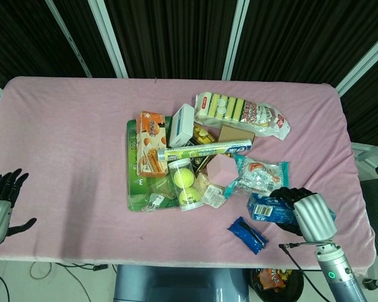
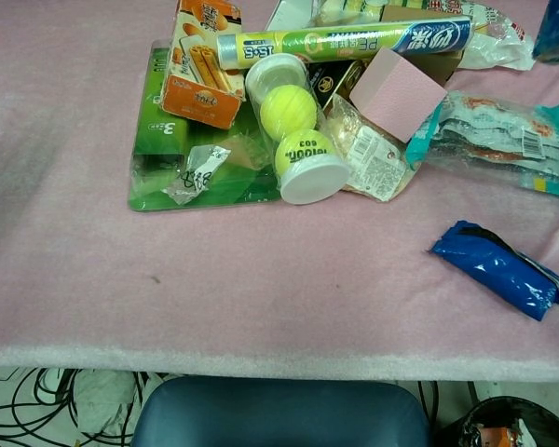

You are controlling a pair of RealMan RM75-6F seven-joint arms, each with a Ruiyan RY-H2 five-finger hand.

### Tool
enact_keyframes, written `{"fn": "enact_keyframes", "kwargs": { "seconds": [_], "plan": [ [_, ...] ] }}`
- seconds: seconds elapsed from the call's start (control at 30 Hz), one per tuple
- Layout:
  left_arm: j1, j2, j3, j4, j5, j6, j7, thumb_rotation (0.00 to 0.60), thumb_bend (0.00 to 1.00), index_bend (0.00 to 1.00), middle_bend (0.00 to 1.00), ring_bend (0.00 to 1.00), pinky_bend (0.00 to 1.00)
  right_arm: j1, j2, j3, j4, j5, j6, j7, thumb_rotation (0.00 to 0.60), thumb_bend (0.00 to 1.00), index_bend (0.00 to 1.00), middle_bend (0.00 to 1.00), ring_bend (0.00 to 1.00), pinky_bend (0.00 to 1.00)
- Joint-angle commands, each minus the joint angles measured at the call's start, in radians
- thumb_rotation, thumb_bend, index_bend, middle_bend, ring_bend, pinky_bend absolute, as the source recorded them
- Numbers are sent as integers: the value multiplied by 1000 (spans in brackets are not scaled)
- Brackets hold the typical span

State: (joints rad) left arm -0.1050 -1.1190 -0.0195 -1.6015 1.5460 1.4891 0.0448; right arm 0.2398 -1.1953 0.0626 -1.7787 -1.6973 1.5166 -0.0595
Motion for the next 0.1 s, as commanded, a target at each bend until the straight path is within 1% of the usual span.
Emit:
{"fn": "enact_keyframes", "kwargs": {
  "seconds": [0.03,0.1],
  "plan": [
    [2,1,3,2,7,5,-2,600,0,0,0,0,0,-6,3,36,25,85,-9,34,600,630,785,684,654,677],
    [2,-1,2,5,5,4,-3,600,0,0,0,0,0,-5,8,46,29,95,-7,44,600,629,785,684,654,677]
  ]
}}
